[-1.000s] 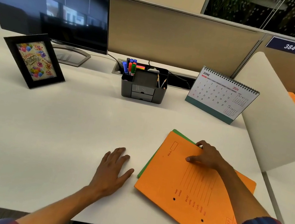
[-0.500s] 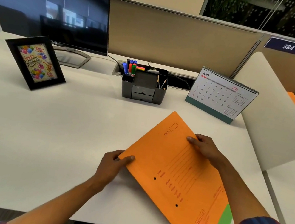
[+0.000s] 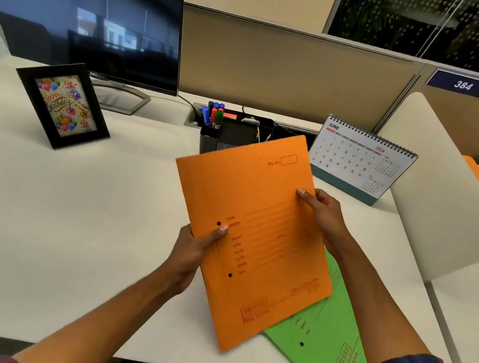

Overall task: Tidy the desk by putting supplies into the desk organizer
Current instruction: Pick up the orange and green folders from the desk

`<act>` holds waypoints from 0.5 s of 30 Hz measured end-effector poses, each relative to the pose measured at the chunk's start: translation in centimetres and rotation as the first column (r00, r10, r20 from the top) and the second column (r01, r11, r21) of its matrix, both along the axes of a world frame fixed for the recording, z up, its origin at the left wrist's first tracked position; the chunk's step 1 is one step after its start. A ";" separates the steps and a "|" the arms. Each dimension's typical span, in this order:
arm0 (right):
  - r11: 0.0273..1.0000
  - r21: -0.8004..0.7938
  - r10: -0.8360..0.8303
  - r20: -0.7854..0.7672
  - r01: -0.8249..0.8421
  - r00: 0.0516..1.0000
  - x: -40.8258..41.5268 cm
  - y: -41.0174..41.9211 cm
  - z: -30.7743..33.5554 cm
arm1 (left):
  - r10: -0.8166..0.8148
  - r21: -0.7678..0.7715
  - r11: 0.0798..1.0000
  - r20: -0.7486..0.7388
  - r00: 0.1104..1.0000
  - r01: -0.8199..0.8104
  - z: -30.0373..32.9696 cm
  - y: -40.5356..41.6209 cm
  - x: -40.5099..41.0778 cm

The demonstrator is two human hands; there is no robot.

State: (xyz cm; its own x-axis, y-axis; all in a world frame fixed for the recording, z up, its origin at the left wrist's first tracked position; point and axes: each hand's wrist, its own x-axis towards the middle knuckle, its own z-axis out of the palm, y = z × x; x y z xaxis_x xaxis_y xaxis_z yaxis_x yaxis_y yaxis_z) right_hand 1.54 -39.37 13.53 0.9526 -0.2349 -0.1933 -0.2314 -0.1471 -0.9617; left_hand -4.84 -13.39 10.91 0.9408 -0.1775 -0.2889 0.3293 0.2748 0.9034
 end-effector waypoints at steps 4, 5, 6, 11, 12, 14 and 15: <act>0.995 0.042 0.085 0.001 -0.085 0.996 -0.5 -0.1 0.8 | 0.012 -0.001 1.000 0.067 0.998 -0.012 2.5 1.6 1.8; 0.990 0.065 0.122 0.004 -0.122 0.993 -0.7 0.0 1.0 | 0.016 0.006 1.000 0.082 0.996 -0.017 3.1 2.1 2.3; 0.985 0.090 0.148 0.016 -0.149 0.989 -1.0 0.3 1.3 | 0.019 0.016 1.000 0.095 0.995 -0.021 3.7 2.5 2.7; 0.960 0.267 0.042 0.159 -0.084 0.986 -1.7 1.9 3.0 | 0.021 0.056 0.998 0.144 0.989 -0.030 5.0 4.4 4.0; 0.954 0.292 0.022 0.168 -0.071 0.985 -1.8 2.2 3.4 | 0.014 0.071 0.997 0.148 0.989 -0.025 5.0 4.5 4.0; 0.947 0.315 0.003 0.176 -0.059 0.984 -1.9 2.8 3.9 | 0.005 0.101 0.995 0.157 0.988 -0.021 4.9 4.7 4.0; 0.947 0.316 0.003 0.176 -0.059 0.984 -1.9 2.9 4.0 | 0.006 0.110 0.994 0.163 0.987 -0.024 4.8 4.7 4.0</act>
State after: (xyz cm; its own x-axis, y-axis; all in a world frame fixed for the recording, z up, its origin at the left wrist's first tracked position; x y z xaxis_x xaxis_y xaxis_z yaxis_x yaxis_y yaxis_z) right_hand -0.39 -36.47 17.48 0.9836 -0.1578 -0.0869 -0.0598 0.1690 -0.9838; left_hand -0.88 -8.65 15.75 0.9791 -0.1387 -0.1490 0.1722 0.1735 0.9697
